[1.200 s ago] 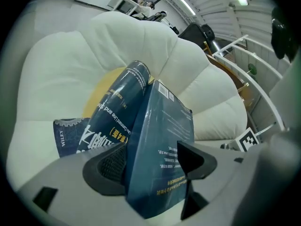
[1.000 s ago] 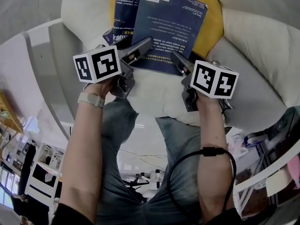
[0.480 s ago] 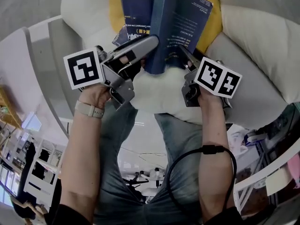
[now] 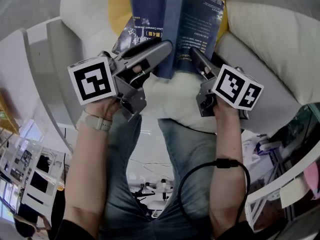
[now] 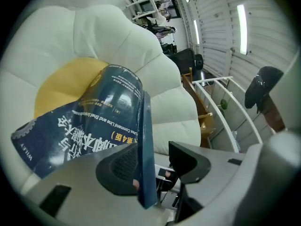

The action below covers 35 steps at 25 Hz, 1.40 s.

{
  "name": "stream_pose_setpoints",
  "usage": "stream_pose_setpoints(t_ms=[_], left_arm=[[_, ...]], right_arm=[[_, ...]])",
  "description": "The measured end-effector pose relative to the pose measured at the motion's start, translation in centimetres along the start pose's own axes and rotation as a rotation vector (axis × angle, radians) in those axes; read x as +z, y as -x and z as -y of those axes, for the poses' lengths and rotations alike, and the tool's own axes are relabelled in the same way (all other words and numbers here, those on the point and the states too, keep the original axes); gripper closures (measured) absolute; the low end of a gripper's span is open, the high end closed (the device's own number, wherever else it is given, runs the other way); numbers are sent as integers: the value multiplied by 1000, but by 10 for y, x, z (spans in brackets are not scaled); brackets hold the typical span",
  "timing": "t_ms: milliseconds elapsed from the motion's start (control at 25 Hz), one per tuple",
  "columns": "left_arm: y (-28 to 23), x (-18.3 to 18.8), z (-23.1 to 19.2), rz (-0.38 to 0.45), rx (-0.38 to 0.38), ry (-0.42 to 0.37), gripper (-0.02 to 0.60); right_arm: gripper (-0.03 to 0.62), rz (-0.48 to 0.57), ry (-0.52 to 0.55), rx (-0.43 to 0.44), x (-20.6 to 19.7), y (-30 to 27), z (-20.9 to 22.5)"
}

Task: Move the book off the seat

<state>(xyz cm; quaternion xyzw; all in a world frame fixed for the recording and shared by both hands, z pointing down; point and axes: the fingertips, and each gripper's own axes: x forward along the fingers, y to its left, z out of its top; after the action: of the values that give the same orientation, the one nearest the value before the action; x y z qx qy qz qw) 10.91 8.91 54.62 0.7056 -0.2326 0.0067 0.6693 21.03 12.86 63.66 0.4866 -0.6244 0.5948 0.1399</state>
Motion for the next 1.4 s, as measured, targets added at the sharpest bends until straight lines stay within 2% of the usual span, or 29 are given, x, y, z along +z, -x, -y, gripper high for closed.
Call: stream_pose_setpoints(t_ms=[160, 280, 400, 520, 680, 800, 920, 1080, 1240, 1400], left_arm=[[1, -2, 4, -9, -34, 4, 376], [8, -2, 0, -2, -46, 12, 383], [5, -7, 7, 2, -64, -25, 383], [-9, -14, 19, 8, -71, -22, 383], [-23, -23, 33, -6, -78, -53, 383], [-38, -35, 46, -51, -110, -74, 383], [-54, -46, 56, -81, -144, -72, 383], [-66, -56, 63, -128, -155, -99, 383], [-72, -61, 69, -152, -173, -119, 383], [-75, -66, 68, -177, -172, -137, 383]], right_arm=[[289, 23, -24, 39, 12, 12, -18], [286, -1, 2, 46, 14, 17, -29], [269, 15, -8, 84, 29, 35, -33], [267, 44, -23, 70, 51, 65, -27], [267, 36, 86, 36, 71, 98, -32], [267, 77, 133, 68, 93, 112, -47], [267, 86, 181, 90, 109, 101, -55], [251, 29, 218, 62, 114, 80, -50], [235, -30, 244, 59, 109, 59, -59], [235, -103, 295, 21, 100, 32, -58]])
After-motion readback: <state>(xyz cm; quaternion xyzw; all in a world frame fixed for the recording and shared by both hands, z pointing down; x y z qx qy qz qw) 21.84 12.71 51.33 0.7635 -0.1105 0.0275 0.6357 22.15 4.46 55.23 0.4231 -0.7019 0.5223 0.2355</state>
